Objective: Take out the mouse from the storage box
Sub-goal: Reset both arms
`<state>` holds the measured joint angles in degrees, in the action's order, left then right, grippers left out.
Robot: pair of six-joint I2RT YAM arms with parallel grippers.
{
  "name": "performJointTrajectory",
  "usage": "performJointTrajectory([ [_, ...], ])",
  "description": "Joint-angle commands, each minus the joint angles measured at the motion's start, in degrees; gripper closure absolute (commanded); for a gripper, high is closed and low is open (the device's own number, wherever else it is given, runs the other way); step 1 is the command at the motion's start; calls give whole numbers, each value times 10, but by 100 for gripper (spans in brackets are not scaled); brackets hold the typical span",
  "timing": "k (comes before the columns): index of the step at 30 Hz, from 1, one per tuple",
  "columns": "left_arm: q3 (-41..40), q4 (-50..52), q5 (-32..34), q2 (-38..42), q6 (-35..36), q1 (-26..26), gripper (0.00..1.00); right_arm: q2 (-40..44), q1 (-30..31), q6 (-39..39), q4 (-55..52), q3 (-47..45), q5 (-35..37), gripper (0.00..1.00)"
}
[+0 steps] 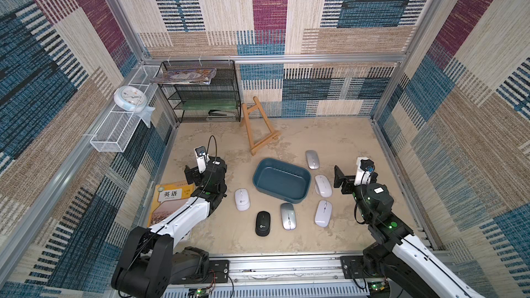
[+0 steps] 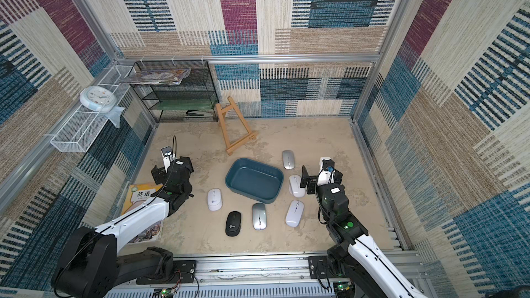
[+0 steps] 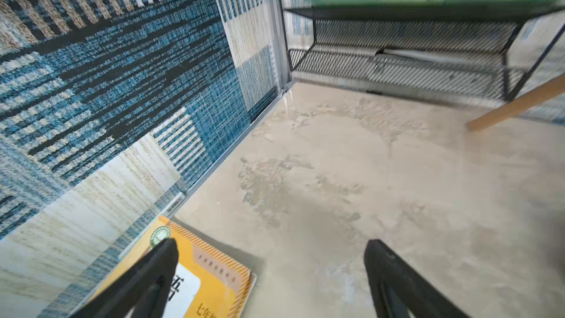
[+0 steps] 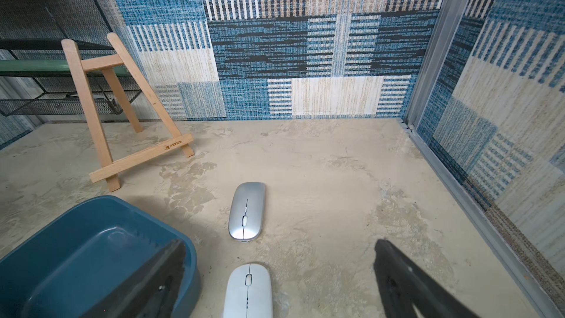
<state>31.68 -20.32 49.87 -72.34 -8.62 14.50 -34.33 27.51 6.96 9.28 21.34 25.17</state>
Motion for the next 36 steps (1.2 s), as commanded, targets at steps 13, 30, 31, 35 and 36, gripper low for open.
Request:
performJointTrajectory([
  [13,-139,-305,-208,-70,70,-71,1,-71,-2,-57,118,-12,73,1],
  [30,-91,-282,-307,-153,22,-145,1,-185,-89,-50,274,-53,110,1],
  [31,-91,-285,-307,-154,23,-145,1,-199,-94,-49,290,-60,114,1],
  [35,-90,-280,-308,-152,22,-145,1,-246,-100,-54,342,-78,121,1],
  [36,-90,-278,-309,-151,22,-145,1,-263,-105,-59,365,-85,112,1],
])
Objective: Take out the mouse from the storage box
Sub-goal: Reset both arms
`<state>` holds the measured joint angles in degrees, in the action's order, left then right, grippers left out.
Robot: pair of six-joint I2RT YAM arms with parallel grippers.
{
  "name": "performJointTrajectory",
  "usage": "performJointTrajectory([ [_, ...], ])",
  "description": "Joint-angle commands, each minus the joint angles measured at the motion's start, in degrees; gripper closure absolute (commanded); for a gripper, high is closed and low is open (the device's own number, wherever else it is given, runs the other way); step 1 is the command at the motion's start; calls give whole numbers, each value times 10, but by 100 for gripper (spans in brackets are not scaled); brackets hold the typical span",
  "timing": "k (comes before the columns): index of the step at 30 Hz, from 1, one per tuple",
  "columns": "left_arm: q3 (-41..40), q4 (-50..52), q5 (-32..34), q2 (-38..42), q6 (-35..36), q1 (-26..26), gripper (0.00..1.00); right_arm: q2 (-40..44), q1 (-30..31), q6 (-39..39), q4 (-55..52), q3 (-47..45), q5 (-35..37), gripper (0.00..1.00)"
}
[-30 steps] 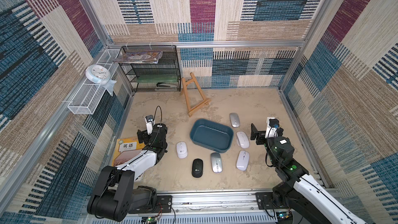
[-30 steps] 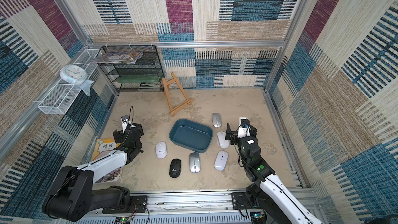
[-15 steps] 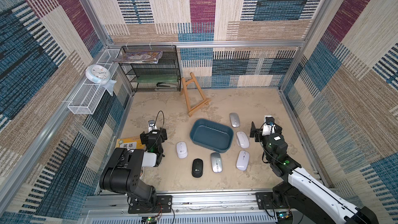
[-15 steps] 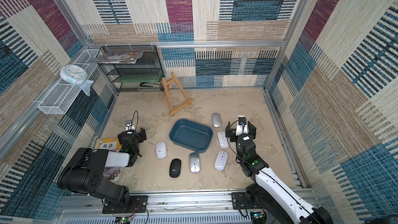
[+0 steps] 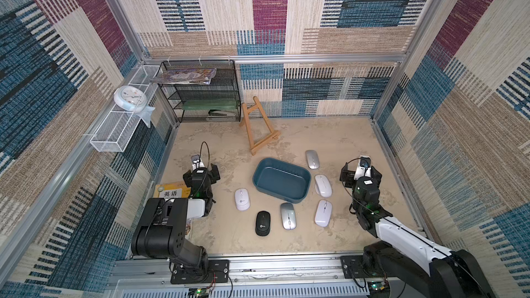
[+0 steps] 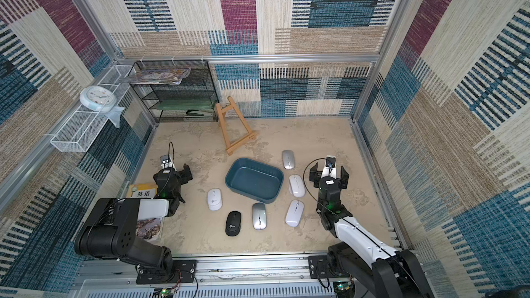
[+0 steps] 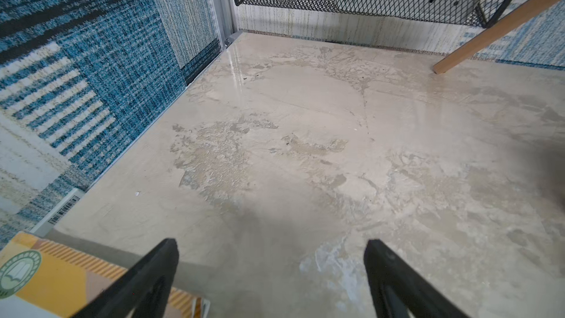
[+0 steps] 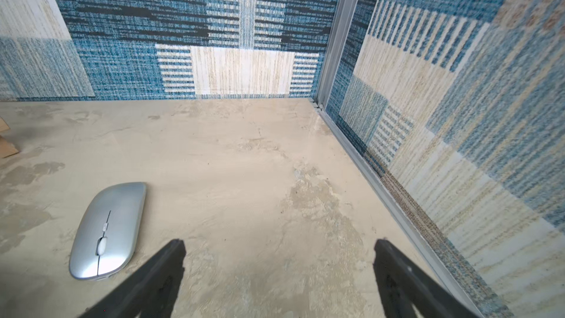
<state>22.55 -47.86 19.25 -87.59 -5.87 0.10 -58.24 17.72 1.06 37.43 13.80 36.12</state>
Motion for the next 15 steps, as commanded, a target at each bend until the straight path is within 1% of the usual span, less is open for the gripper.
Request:
performJointTrajectory([
  [1,2,1,-2,1,-6,-1,1,-40,-11,-10,112,-17,-1,1],
  [3,2,-2,-1,1,-6,-1,1,-83,-23,-24,181,-34,-11,1],
  [5,3,0,-3,1,-5,-1,1,-125,-41,-18,243,-47,-21,1],
  [7,2,0,-2,1,-5,0,1,-151,-48,-28,281,-47,-3,1],
  [8,3,0,-3,1,-5,-1,1,-157,-54,-32,302,-49,-9,1],
  [9,2,0,-2,1,-5,-1,1,-167,-66,-34,329,-55,-21,1],
  [11,2,0,-2,1,-5,-1,1,-177,-82,-29,337,-51,-45,1],
  [13,2,0,-2,1,-5,0,1,-183,-97,-27,332,-44,-88,1],
  [15,3,0,-2,1,-5,-1,1,-205,-109,-25,371,-52,-130,1],
])
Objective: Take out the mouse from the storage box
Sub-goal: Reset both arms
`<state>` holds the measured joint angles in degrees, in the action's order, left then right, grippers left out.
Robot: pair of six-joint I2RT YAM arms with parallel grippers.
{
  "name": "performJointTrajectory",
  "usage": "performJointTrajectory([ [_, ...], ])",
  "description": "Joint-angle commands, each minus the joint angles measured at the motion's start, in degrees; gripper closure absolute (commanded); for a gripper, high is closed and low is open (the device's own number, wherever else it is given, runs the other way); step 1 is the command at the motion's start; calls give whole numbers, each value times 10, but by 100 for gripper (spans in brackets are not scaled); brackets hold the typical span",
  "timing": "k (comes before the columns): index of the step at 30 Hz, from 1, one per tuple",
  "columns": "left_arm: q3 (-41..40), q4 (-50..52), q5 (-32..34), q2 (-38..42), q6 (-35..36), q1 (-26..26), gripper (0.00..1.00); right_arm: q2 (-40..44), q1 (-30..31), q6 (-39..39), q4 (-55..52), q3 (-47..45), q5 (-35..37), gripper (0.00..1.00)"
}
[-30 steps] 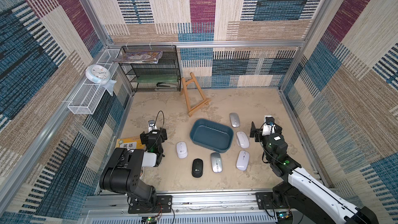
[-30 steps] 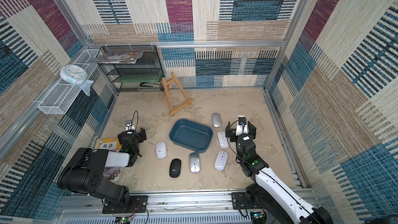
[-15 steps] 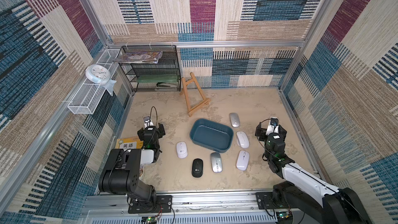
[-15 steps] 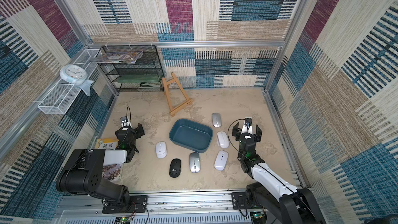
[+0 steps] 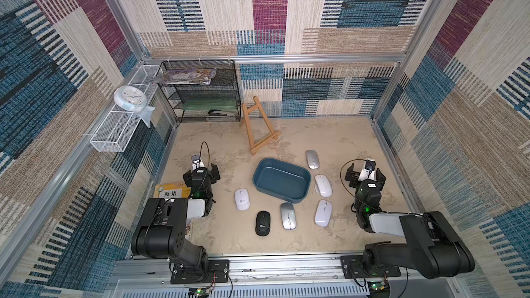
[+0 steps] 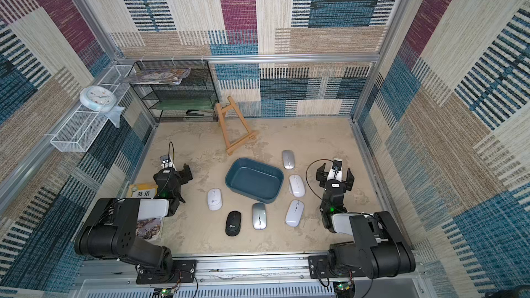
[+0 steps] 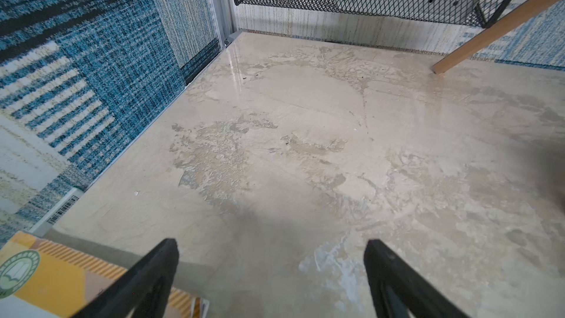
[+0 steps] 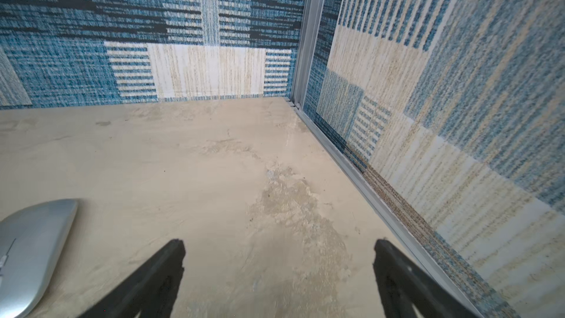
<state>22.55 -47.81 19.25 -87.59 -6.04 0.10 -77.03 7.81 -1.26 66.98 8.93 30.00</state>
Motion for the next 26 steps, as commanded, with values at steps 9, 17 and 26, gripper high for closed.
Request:
performJointTrajectory([
  [9,3,-1,-2,1,-4,-1,1,-119,-50,17,103,33,-124,1],
  [17,4,-2,-5,-2,-3,-1,1,-107,-55,26,63,42,-136,1],
  [26,7,2,-9,-3,-2,-2,1,-107,-56,26,67,41,-135,1],
])
